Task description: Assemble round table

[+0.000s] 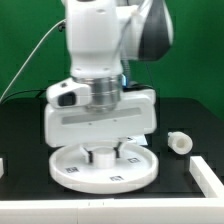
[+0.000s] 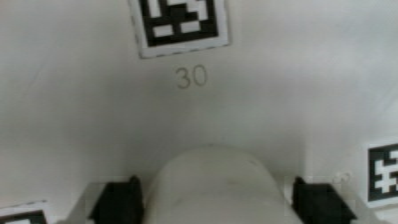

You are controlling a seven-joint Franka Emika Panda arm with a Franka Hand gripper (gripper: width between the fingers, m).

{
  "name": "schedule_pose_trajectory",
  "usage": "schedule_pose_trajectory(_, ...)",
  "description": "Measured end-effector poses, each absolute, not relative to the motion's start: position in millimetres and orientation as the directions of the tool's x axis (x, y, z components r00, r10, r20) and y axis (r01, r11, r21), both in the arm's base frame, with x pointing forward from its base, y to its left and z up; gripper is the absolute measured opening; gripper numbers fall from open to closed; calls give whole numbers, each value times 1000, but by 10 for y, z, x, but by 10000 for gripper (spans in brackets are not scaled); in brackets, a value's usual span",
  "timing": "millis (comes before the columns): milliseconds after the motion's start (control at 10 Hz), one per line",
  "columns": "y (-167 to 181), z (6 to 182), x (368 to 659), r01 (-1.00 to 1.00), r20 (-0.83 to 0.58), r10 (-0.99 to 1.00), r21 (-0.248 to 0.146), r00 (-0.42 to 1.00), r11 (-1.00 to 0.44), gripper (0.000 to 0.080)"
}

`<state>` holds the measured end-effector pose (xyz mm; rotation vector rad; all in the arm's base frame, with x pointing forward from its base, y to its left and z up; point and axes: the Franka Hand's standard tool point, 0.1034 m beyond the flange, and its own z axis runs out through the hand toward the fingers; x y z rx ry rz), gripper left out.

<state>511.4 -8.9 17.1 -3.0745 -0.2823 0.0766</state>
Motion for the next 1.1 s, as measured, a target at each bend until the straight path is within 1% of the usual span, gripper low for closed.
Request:
schedule_pose_trajectory(100, 61, 169, 5213, 176, -35, 178, -56, 983, -983, 406)
schedule_pose_trajectory(200, 139, 144, 5226, 180, -29, 181, -53, 983, -982, 406)
schedule_pose_trajectory(600, 136, 127, 5227, 180, -31, 182, -51, 983, -982, 406)
schedule_pose_trajectory(900, 330, 108, 5399, 173, -12, 174, -49, 985, -984, 406)
schedule_pose_trajectory(1100, 391, 108, 5447, 159, -6, 159, -45, 987, -986, 406)
